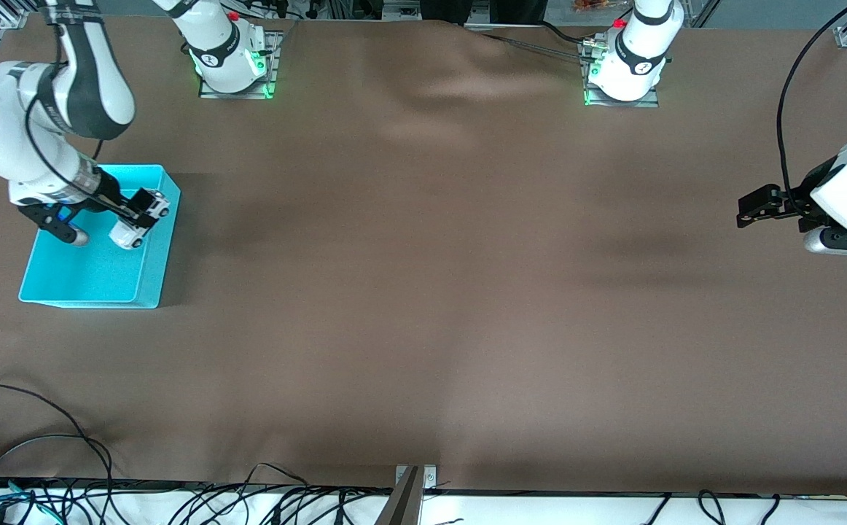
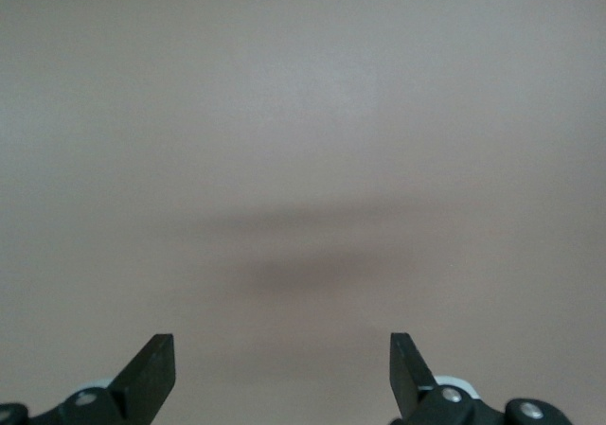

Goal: Wind and store white jeep toy

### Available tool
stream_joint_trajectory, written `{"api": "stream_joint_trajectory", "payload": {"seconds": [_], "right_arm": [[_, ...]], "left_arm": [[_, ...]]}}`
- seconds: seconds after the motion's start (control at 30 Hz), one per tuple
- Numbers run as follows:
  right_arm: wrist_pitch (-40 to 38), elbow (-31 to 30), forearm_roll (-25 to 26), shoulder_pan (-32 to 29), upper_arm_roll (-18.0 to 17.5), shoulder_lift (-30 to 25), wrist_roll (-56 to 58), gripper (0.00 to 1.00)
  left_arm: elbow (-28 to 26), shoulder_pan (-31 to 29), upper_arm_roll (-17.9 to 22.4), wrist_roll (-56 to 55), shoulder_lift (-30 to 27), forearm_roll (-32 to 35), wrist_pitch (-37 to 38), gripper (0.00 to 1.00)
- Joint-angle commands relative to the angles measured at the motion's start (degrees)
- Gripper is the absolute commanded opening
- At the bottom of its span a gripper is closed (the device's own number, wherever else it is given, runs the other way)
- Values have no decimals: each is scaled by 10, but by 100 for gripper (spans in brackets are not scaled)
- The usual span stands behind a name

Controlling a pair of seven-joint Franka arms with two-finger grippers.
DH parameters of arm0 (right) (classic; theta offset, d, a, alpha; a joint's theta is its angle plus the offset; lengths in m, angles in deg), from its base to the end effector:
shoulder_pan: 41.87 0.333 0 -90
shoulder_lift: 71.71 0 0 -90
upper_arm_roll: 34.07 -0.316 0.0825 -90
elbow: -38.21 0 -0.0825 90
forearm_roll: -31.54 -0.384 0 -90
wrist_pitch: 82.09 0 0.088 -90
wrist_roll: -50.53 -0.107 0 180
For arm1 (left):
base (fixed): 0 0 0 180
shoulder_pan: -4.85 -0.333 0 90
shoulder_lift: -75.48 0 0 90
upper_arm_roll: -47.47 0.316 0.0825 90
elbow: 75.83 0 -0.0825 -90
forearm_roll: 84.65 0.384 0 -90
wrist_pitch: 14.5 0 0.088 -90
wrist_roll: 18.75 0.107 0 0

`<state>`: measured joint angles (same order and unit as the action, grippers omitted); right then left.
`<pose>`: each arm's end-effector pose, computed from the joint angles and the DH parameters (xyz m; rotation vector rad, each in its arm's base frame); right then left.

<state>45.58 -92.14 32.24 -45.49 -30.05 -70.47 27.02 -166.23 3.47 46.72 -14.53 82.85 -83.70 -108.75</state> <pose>0.5072 -0.0684 0.3412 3.0083 -0.8259 -0.1033 0.5952 0.0086 0.5534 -3.1263 0.1006 0.0970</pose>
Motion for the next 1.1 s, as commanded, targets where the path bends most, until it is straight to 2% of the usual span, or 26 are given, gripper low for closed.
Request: {"api": "stream_joint_trajectory", "payload": {"seconds": [0.0, 0.2, 0.33, 1.0, 1.03, 1.07], "right_arm": [[-10, 2, 32, -2, 53, 3, 82, 0], [0, -3, 104, -3, 98, 43, 123, 0], [28, -14, 140, -15, 104, 67, 155, 0], [138, -20, 148, -61, 105, 168, 191, 0], [142, -21, 147, -61, 105, 171, 190, 2], [145, -20, 147, -61, 105, 174, 190, 10]], "left_arm": [[7, 2, 1, 11, -5, -6, 5, 100], [8, 1, 2, 11, -6, -7, 5, 100], [8, 1, 3, 11, -8, -7, 5, 100], [8, -1, 5, 12, -9, -7, 5, 100], [8, -1, 5, 12, -9, -7, 5, 100], [8, 0, 5, 12, -9, -7, 5, 100]]}}
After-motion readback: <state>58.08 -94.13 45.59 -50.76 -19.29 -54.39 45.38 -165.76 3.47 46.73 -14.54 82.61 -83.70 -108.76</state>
